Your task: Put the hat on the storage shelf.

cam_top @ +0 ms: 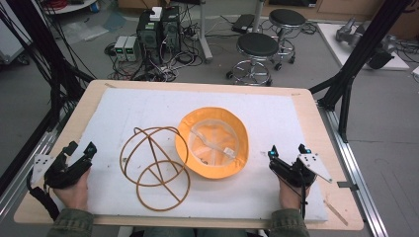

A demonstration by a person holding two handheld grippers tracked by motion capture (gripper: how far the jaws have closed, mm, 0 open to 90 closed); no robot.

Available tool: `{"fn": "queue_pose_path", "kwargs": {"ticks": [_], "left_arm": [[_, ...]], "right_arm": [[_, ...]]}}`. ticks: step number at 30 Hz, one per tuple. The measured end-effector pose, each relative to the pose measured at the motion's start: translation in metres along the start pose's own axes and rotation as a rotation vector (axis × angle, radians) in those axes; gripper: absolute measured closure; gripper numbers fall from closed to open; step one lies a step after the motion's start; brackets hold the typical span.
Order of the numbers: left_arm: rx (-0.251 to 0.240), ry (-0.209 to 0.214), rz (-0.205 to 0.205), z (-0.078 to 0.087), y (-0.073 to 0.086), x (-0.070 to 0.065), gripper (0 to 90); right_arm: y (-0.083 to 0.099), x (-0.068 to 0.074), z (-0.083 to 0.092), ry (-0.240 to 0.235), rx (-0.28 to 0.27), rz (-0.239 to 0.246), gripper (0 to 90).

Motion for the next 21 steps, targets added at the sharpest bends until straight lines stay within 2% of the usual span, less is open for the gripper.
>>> {"fn": "queue_pose_path", "kwargs": {"ticks": [6, 21], "left_arm": [[-0.002, -0.006, 0.01, 0.0, 0.0001, 0.0021, 31.3], [0.003, -0.002, -0.001, 0.0, 0.0001, 0.0009, 31.3]], "right_arm": [[0.0005, -0.0007, -0.0013, 0.001, 0.004, 0.005, 6.1], [0.0001, -0.001, -0.0004, -0.003, 0.001, -0.007, 6.1]]}}
Point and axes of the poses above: each handheld gripper's, and its own axes: z roughly backward along the jaws, y roughly out of its underside, x roughly to its left, the point moved 4 cm from there along -z, roughly forward along the jaws, and after that the axes turned 5 degrees about -z, right-handed, at the moved point
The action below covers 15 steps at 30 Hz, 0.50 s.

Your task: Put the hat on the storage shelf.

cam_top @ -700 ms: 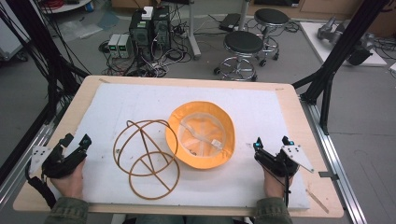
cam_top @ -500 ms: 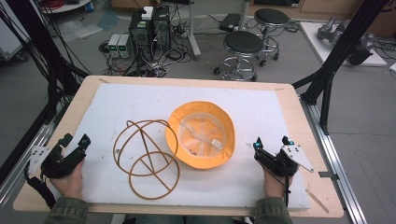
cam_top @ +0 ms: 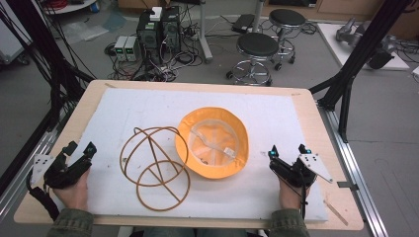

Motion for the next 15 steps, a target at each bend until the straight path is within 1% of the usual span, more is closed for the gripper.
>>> {"fn": "queue_pose_path", "kwargs": {"ticks": [3, 6, 7, 8, 9, 11, 15], "left_arm": [[-0.001, -0.002, -0.004, -0.0006, 0.0, -0.0003, 31.3], [0.0, 0.001, -0.016, -0.001, -0.0002, -0.002, 31.3], [0.002, 0.004, -0.02, -0.0011, -0.0002, -0.0027, 31.3], [0.002, 0.006, -0.022, -0.0012, -0.0002, -0.0031, 31.3], [0.002, 0.007, -0.021, -0.0014, -0.0002, -0.0033, 31.3], [0.004, 0.006, -0.02, -0.0014, 0.0001, -0.003, 31.3], [0.001, 0.001, -0.013, -0.0012, 0.0, -0.0023, 31.3]], "right_arm": [[0.0001, 0.0001, -0.0004, -0.018, 0.002, -0.023, 6.1], [-0.0001, 0.0002, -0.0009, -0.032, 0.002, -0.037, 6.1], [-0.0002, 0.0003, -0.0008, -0.035, 0.001, -0.035, 6.1], [-0.0006, 0.001, -0.0002, -0.034, -0.005, -0.02, 6.1], [-0.0006, 0.001, -0.0002, -0.034, -0.005, -0.02, 6.1], [-0.0014, 0.0019, 0.0004, -0.031, -0.018, -0.003, 6.1], [-0.0031, 0.0066, 0.0015, -0.052, -0.043, 0.028, 6.1]]}}
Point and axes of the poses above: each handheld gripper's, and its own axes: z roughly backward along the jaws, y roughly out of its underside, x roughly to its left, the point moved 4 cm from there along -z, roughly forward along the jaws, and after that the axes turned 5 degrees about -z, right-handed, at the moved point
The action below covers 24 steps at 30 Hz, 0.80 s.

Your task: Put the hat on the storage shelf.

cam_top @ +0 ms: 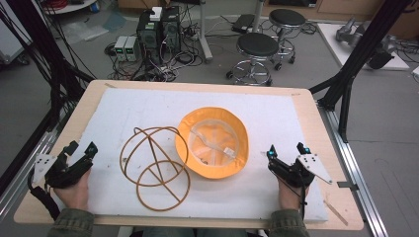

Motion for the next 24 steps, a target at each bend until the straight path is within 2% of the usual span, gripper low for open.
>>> {"fn": "queue_pose_path", "kwargs": {"ticks": [1, 2, 3, 6, 8, 13, 24], "left_arm": [[-0.004, 0.0, 0.003, 0.0, 0.0, -0.001, 31.3], [0.0, 0.001, -0.007, 0.0, 0.0, -0.001, 31.3], [-0.004, 0.001, -0.012, -0.001, -0.001, -0.002, 31.3], [-0.007, 0.008, -0.047, -0.002, -0.002, -0.006, 31.3], [-0.005, 0.012, -0.062, -0.002, -0.002, -0.008, 31.4], [-0.006, 0.013, -0.066, -0.003, -0.002, -0.01, 31.5], [-0.013, 0.0, -0.05, -0.001, -0.003, -0.007, 31.4]], "right_arm": [[-0.001, 0.001, 0.0, -0.009, -0.006, 0.003, 6.1], [-0.003, 0.004, -0.001, -0.053, -0.015, -0.003, 6.1], [-0.003, 0.004, -0.001, -0.053, -0.015, -0.003, 6.1], [-0.01, 0.009, 0.0, -0.106, -0.007, -0.029, 6.1], [-0.021, 0.014, 0.003, -0.123, -0.03, -0.031, 6.1], [-0.038, 0.025, -0.002, -0.168, -0.038, -0.025, 6.1], [-0.06, 0.044, -0.026, -0.254, 0.019, -0.046, 6.1]]}}
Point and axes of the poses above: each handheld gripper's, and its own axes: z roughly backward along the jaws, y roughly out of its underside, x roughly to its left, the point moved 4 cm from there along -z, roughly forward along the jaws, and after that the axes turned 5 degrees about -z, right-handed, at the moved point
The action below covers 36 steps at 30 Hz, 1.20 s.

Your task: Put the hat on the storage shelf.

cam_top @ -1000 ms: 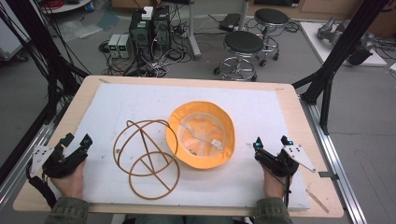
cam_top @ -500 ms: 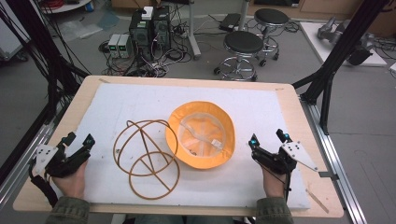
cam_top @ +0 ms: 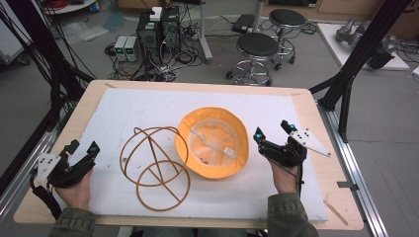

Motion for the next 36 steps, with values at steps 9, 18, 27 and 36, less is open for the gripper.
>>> {"fn": "queue_pose_path", "kwargs": {"ticks": [9, 18, 27, 36], "left_arm": [[-0.013, 0.034, 0.008, 0.002, -0.001, -0.001, 31.1], [-0.012, 0.02, 0.003, 0.001, -0.001, 0.0, 31.1], [-0.002, 0.021, 0.001, 0.002, -0.001, -0.001, 31.4], [0.002, 0.025, 0.0, 0.001, -0.002, -0.001, 31.7]], "right_arm": [[-0.01, 0.018, -0.021, -0.03, 0.055, 0.034, 6.2], [-0.003, 0.03, -0.043, -0.046, 0.133, 0.043, 6.2], [0.001, 0.028, -0.058, -0.057, 0.178, 0.014, 6.2], [0.006, 0.027, -0.069, -0.074, 0.224, 0.009, 6.3]]}}
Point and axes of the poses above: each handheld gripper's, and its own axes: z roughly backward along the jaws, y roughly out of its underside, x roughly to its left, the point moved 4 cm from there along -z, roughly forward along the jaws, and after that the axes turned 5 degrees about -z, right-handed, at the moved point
